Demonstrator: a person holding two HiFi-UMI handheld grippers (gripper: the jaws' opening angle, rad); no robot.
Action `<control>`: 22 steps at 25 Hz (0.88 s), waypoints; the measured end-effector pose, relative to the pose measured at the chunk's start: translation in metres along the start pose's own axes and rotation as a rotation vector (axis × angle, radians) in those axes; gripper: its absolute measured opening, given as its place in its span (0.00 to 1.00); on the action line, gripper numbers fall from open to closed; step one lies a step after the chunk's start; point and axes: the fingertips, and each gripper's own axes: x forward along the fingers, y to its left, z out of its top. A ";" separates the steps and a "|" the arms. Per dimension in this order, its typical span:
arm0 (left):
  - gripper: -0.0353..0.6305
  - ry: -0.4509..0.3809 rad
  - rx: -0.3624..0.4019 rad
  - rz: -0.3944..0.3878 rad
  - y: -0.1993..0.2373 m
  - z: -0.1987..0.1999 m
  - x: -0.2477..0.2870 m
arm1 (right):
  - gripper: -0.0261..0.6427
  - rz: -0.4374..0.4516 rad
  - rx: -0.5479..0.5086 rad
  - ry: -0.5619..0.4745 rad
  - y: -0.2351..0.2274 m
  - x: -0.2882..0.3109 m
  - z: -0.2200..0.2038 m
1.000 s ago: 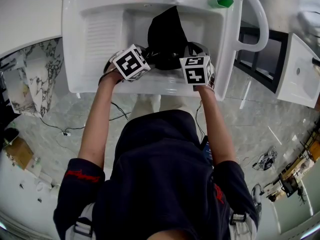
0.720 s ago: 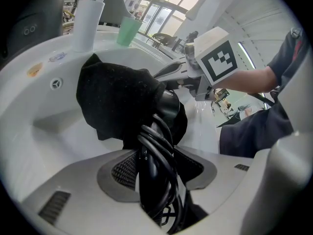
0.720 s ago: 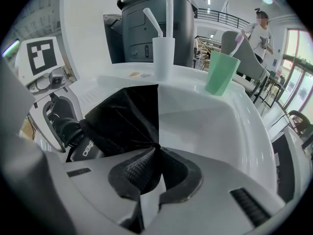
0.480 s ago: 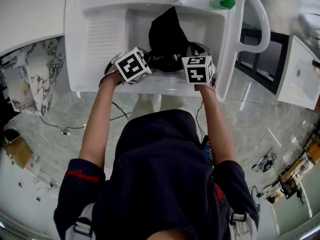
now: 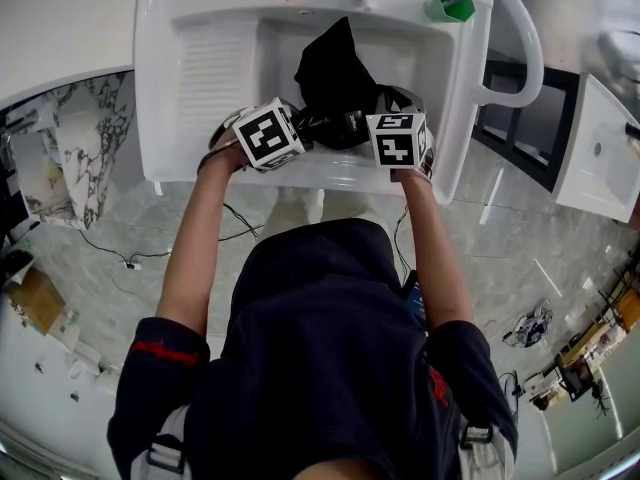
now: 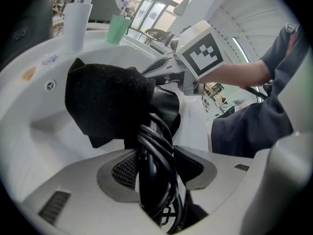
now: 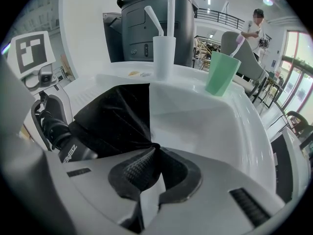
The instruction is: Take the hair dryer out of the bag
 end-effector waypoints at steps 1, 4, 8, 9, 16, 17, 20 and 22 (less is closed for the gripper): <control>0.38 0.004 0.004 -0.002 0.000 -0.001 -0.001 | 0.10 -0.003 0.000 0.000 0.000 0.000 0.000; 0.38 0.013 0.021 -0.017 -0.004 -0.003 -0.002 | 0.10 -0.008 0.000 0.001 0.001 -0.001 0.001; 0.38 0.018 0.032 -0.024 -0.006 -0.004 -0.004 | 0.10 -0.014 0.000 -0.009 0.002 -0.002 0.003; 0.38 0.018 0.035 -0.027 -0.007 -0.004 -0.005 | 0.10 -0.019 -0.005 -0.014 0.001 -0.002 0.004; 0.38 0.036 0.070 -0.030 -0.013 -0.005 -0.007 | 0.10 -0.054 0.003 -0.070 -0.004 -0.009 0.014; 0.38 0.039 0.081 -0.028 -0.014 -0.005 -0.008 | 0.10 -0.056 0.009 -0.075 -0.005 -0.010 0.015; 0.38 0.040 0.112 -0.023 -0.017 -0.001 -0.015 | 0.10 -0.066 0.021 -0.081 -0.007 -0.012 0.017; 0.38 0.040 0.124 -0.026 -0.019 -0.001 -0.016 | 0.10 -0.072 0.024 -0.082 -0.007 -0.013 0.017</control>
